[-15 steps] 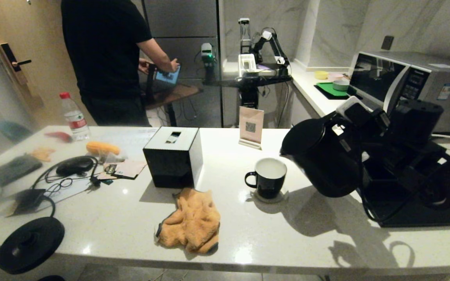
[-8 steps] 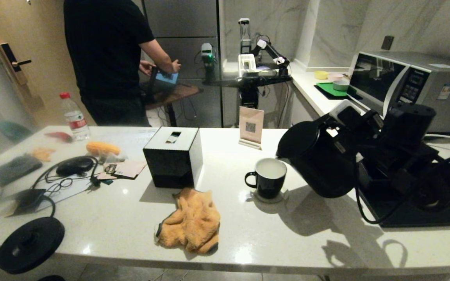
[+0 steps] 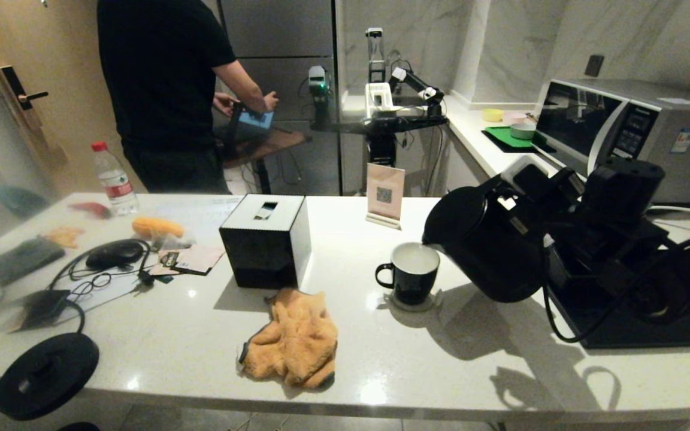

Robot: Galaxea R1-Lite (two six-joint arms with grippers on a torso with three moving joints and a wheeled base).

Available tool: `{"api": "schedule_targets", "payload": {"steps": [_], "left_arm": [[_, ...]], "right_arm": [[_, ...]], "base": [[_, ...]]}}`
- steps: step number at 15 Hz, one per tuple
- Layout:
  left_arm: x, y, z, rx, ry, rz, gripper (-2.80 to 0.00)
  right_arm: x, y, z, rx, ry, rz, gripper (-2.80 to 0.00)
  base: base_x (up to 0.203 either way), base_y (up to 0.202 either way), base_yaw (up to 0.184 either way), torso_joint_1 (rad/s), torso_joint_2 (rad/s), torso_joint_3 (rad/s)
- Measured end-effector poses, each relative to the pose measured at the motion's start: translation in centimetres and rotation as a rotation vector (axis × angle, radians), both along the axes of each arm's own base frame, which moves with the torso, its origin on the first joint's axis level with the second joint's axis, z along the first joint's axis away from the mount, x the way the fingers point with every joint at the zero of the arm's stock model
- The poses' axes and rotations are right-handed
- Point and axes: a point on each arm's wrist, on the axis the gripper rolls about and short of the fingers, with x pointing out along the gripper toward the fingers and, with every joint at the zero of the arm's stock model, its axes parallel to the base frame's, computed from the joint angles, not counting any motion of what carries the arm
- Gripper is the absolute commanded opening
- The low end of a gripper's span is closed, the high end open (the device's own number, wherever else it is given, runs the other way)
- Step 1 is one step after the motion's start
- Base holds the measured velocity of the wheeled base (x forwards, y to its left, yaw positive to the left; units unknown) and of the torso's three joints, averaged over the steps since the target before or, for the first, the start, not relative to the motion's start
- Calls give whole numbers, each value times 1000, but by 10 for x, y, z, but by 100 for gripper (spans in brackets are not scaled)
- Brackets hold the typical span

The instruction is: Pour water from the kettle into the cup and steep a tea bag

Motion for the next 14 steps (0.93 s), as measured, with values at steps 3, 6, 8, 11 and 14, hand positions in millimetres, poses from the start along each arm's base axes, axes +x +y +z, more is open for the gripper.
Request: {"api": "schedule_targets", "payload": {"steps": [3, 6, 8, 11, 14], "left_arm": [[0, 0, 0, 0, 0, 0, -280], [0, 0, 0, -1, 0, 0, -280], [0, 0, 0, 0, 0, 0, -280], [0, 0, 0, 0, 0, 0, -280], [0, 0, 0, 0, 0, 0, -280]], "right_arm": [[0, 0, 0, -23, -2, 2, -280], [0, 1, 1, -48, -7, 17, -280], [1, 1, 2, -67, -13, 31, -280], [3, 1, 5, -71, -24, 32, -280], [4, 2, 3, -77, -22, 31, -280]], "base": [[0, 0, 0, 0, 0, 0], [0, 0, 0, 0, 0, 0], [0, 0, 0, 0, 0, 0], [0, 0, 0, 0, 0, 0], [0, 0, 0, 0, 0, 0]]}}
